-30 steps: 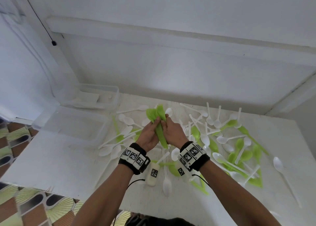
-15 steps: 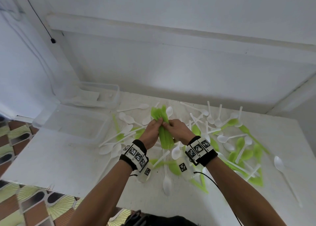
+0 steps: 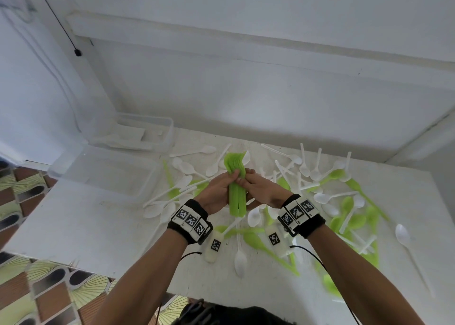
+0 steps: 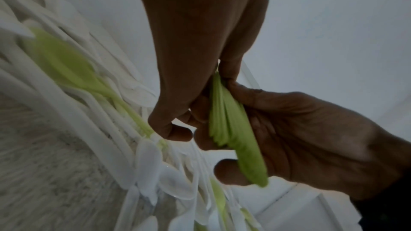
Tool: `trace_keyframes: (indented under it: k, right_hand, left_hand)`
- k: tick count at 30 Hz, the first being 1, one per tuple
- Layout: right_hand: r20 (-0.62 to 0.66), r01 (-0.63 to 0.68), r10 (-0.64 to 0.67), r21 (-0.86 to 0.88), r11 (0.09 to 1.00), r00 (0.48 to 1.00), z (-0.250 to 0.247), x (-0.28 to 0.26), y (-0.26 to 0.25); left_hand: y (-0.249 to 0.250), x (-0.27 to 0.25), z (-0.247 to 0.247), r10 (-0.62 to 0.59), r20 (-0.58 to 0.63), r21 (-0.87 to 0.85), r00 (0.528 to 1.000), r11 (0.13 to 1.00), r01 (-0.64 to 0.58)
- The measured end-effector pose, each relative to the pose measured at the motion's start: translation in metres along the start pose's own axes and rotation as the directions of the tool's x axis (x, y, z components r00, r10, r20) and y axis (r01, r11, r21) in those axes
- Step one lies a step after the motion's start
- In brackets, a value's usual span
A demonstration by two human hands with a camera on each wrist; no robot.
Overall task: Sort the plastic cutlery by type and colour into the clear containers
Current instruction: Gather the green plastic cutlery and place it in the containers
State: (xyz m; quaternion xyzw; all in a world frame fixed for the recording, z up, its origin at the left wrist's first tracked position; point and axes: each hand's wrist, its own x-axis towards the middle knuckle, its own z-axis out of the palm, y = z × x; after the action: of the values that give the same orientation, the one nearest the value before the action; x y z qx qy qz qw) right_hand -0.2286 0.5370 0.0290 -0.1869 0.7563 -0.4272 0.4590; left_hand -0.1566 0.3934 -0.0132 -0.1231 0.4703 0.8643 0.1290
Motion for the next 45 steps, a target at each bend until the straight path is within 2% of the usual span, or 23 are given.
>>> trace_keyframes:
  k: [2,5,8,12,14,17,20,22,25,27,30,33,37,42,45]
  right_hand:
    - [0.036,-0.019,0.017,0.05,0.999,0.999,0.003,-0.002,-0.003]
    - [0.103,-0.016,-0.003,0.181,0.983,0.995,0.014,-0.006,-0.007]
    - [0.1,0.004,-0.035,0.291,0.957,0.994,0.027,-0.007,-0.006]
    - [0.08,0.052,-0.074,0.248,0.967,0.994,0.04,-0.005,-0.006]
    - [0.079,0.034,-0.061,0.31,0.95,0.995,0.047,-0.003,-0.009]
    - [0.099,-0.034,-0.003,0.374,0.927,0.995,0.059,0.003,-0.017]
    - [0.078,-0.066,0.038,0.395,0.916,0.996,0.073,0.006,-0.024]
    - [0.073,-0.048,0.016,0.461,0.886,0.997,0.086,0.007,-0.026]
    - [0.017,0.031,-0.049,0.546,0.837,0.999,0.101,0.011,-0.021]
    - [0.008,0.043,-0.056,0.555,0.831,0.998,0.103,0.013,-0.021]
    - [0.076,-0.008,-0.038,0.529,0.849,0.996,0.1,0.014,-0.025]
    - [0.129,-0.02,-0.055,0.515,0.857,0.99,0.097,0.016,-0.032]
    - [0.184,0.008,-0.147,0.597,0.802,0.972,0.095,0.019,-0.041]
    - [0.186,0.047,-0.191,0.585,0.809,0.964,0.097,0.028,-0.042]
    - [0.28,-0.056,-0.169,0.648,0.76,0.945,0.094,0.031,-0.042]
  left_hand:
    - [0.003,-0.001,0.0,-0.022,-0.016,-0.033,1.0,0.999,0.021]
    - [0.01,-0.001,-0.004,-0.035,-0.064,0.052,0.997,0.998,0.038]
    - [0.017,-0.004,-0.013,-0.008,-0.049,0.079,0.999,0.997,0.012]
    - [0.026,-0.007,-0.029,0.047,-0.069,-0.164,0.997,0.985,-0.057]
    - [0.033,-0.01,-0.034,0.076,-0.085,-0.237,0.994,0.967,-0.094]
    - [0.038,-0.017,-0.038,0.09,-0.112,-0.155,0.99,0.982,-0.107]
    - [0.036,-0.02,-0.047,0.081,-0.125,-0.206,0.989,0.973,-0.106]
    - [0.037,-0.023,-0.052,0.093,-0.121,-0.192,0.988,0.975,-0.115]
    - [0.042,-0.027,-0.061,0.118,-0.09,-0.081,0.989,0.989,-0.125]
    - [0.049,-0.029,-0.068,0.131,-0.108,-0.055,0.986,0.989,-0.138]
    - [0.059,-0.033,-0.077,0.164,-0.138,-0.052,0.977,0.984,-0.172]
    - [0.061,-0.038,-0.079,0.242,-0.112,0.036,0.964,0.97,-0.239]
    - [0.072,-0.047,-0.079,0.263,-0.139,0.115,0.955,0.962,-0.249]
    - [0.079,-0.055,-0.08,0.259,-0.076,0.054,0.963,0.965,-0.256]
    - [0.079,-0.052,-0.075,0.272,-0.105,0.136,0.957,0.957,-0.257]
